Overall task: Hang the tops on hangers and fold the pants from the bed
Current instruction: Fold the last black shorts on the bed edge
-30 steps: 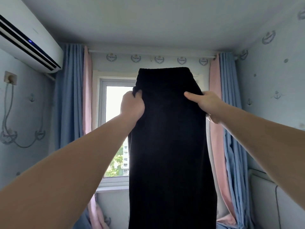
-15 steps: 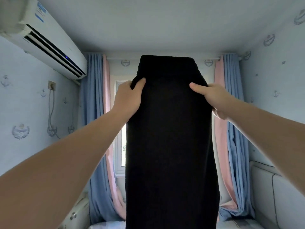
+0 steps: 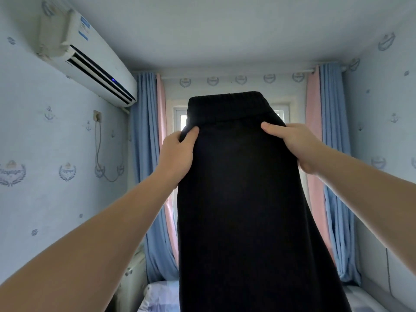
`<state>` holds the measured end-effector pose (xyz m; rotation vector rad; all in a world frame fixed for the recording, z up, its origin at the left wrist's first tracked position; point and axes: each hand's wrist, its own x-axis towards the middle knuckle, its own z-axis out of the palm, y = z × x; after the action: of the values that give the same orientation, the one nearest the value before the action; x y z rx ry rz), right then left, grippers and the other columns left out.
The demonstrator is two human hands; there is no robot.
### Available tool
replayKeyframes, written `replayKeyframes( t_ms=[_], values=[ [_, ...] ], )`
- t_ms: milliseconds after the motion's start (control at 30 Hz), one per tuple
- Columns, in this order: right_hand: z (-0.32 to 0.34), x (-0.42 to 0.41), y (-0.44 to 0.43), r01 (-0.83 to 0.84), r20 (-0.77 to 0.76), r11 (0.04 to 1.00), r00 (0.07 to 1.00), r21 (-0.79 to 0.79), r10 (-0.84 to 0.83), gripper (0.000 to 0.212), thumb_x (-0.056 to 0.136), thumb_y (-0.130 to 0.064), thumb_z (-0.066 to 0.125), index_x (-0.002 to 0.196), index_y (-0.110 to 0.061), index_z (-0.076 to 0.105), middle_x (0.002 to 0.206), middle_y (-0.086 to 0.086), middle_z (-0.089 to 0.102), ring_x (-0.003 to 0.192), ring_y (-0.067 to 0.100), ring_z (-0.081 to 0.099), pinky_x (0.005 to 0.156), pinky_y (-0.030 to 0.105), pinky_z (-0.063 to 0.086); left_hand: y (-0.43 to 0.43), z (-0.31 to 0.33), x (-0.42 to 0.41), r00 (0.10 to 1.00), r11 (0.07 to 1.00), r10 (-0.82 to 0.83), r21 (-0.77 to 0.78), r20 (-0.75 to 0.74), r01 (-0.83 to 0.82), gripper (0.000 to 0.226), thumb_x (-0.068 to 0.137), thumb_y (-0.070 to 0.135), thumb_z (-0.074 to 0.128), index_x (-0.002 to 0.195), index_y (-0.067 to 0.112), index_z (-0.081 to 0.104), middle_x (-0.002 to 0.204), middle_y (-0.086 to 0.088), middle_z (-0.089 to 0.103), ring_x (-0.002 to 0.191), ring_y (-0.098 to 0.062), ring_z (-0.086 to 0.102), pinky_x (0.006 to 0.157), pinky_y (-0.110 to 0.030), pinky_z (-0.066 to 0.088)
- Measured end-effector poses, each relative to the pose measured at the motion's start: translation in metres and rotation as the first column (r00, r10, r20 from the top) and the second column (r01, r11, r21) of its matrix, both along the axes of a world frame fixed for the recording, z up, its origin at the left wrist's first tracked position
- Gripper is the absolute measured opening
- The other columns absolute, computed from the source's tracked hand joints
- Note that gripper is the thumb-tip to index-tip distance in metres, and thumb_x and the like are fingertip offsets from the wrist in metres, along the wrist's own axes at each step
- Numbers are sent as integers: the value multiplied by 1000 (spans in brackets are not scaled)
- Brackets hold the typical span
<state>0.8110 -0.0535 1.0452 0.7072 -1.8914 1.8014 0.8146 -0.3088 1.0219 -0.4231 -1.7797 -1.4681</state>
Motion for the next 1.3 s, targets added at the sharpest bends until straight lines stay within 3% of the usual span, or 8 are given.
replayKeyframes(
  t_ms=[233, 467, 633, 800, 900, 1033, 1200, 1300],
  values=[
    [-108, -71, -26, 5, 191, 999, 982, 33, -11, 24, 87, -38, 75, 98, -17, 76, 95, -2, 79, 80, 17, 76, 57, 23, 58, -24, -115, -55, 990, 1000, 6, 28, 139, -10, 45, 93, 54, 50, 102, 15, 69, 101, -7, 73, 96, -26, 70, 90, -48, 57],
    [-299, -190, -58, -21, 470, 997, 882, 70, -14, 18, 85, -33, 77, 95, -19, 81, 103, 4, 78, 93, 24, 76, 81, 34, 61, -59, -319, -171, 934, 994, -25, 109, 356, -15, 23, 100, 40, 56, 95, 23, 71, 91, 7, 76, 86, -10, 72, 68, -19, 55],
    [-457, -297, -94, -18, 668, 985, 737, 172, -103, 24, 89, -32, 75, 107, -16, 77, 103, 1, 78, 97, 23, 75, 96, 44, 55, -91, -482, -276, 807, 989, -43, 140, 589, -50, 28, 101, 35, 56, 98, 11, 70, 96, -10, 74, 89, -19, 70, 85, -45, 57],
    [-606, -429, -142, 1, 772, 973, 608, 232, -185, 25, 91, -35, 73, 106, -15, 75, 101, 0, 78, 98, 25, 73, 95, 46, 56, -130, -625, -405, 655, 995, 27, 42, 755, -90, 32, 101, 42, 53, 96, 13, 66, 96, -10, 72, 89, -21, 69, 83, -47, 57],
    [-689, -508, -169, 4, 804, 970, 559, 244, -204, 24, 91, -38, 73, 101, -17, 76, 93, -4, 79, 90, 19, 75, 83, 36, 60, -152, -706, -487, 597, 992, 91, -20, 797, -124, 37, 102, 41, 51, 98, 6, 62, 101, -18, 69, 96, -34, 65, 88, -55, 53],
    [-787, -598, -196, 25, 825, 966, 516, 255, -231, 23, 91, -42, 71, 97, -20, 75, 87, -9, 78, 82, 12, 74, 66, 22, 56, -171, -804, -574, 526, 989, 139, -92, 839, -115, 40, 103, 44, 46, 98, 9, 63, 99, -13, 69, 94, -30, 65, 87, -53, 52],
    [-893, -676, -220, 92, 795, 933, 497, 349, -347, 31, 99, -42, 60, 101, -12, 69, 95, -1, 71, 86, 18, 66, 68, 29, 52, -187, -901, -653, 445, 978, 205, -162, 872, -133, 32, 104, 40, 46, 85, 16, 52, 80, 2, 59, 76, -22, 55, 61, -34, 40],
    [-951, -686, -226, 111, 750, 883, 486, 456, -448, 33, 103, -38, 52, 127, -16, 55, 118, -1, 62, 98, 17, 58, 75, 28, 47, -190, -954, -665, 356, 966, 260, -238, 897, -104, 29, 103, 41, 47, 123, 20, 53, 120, 5, 61, 108, -20, 58, 81, -31, 42]
  ],
)
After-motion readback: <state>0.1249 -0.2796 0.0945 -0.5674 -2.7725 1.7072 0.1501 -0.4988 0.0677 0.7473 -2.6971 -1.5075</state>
